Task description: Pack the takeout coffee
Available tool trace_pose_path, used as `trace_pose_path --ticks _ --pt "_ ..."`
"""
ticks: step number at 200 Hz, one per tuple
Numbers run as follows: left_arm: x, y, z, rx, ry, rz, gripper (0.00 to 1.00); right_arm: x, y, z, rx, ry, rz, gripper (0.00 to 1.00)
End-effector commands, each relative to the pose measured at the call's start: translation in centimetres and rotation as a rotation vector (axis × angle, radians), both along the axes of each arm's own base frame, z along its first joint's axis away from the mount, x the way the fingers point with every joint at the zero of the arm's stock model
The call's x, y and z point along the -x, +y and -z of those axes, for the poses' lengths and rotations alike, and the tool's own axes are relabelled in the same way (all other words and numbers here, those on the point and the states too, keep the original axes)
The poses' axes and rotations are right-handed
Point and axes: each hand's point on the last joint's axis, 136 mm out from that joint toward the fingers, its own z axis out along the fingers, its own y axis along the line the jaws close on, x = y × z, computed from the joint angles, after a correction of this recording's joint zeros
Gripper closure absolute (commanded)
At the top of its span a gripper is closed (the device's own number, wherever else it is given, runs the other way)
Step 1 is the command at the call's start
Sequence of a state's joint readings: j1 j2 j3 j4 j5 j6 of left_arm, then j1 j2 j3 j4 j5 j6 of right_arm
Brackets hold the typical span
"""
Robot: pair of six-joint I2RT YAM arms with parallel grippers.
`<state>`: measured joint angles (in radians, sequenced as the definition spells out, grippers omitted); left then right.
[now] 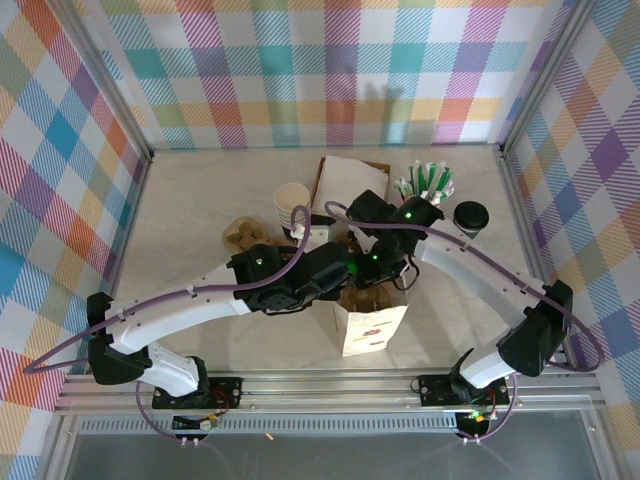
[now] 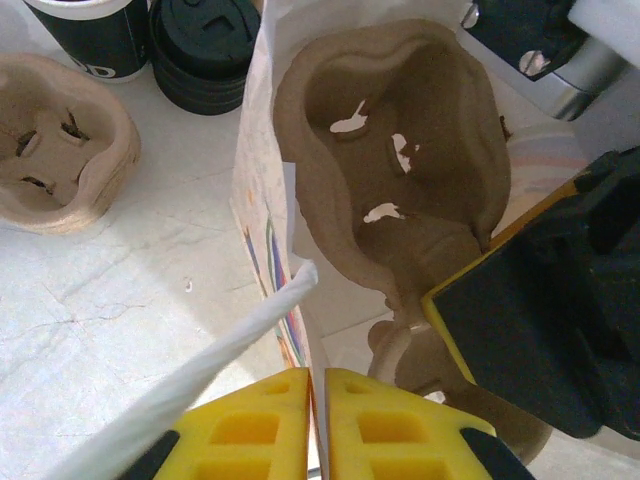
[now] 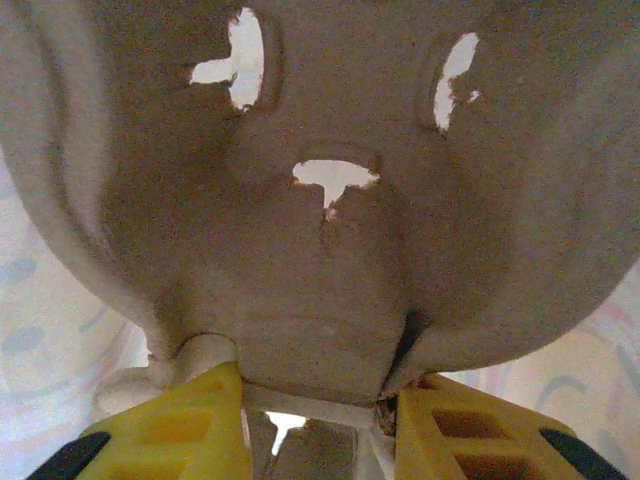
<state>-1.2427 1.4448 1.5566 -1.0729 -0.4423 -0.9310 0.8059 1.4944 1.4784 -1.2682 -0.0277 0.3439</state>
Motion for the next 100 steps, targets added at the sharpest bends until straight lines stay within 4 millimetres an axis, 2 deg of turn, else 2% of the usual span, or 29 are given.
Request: trace_pose_path --ticks 1,44,100 --pt "0.2 0.3 -0.7 -0.009 -0.014 -0.012 0.88 0.2 0.6 1.3 -0.020 0.035 0.015 0.66" --pt "0.1 0.2 -0.7 -0.011 -0.017 -0.012 0.88 0.1 0.4 2.3 0.005 0.039 0.014 0.66" --pt "0.4 -0.3 -0.2 0.000 0.000 0.002 0.89 -0.5 1.2 -1.3 -0.030 0.033 0.070 0.66"
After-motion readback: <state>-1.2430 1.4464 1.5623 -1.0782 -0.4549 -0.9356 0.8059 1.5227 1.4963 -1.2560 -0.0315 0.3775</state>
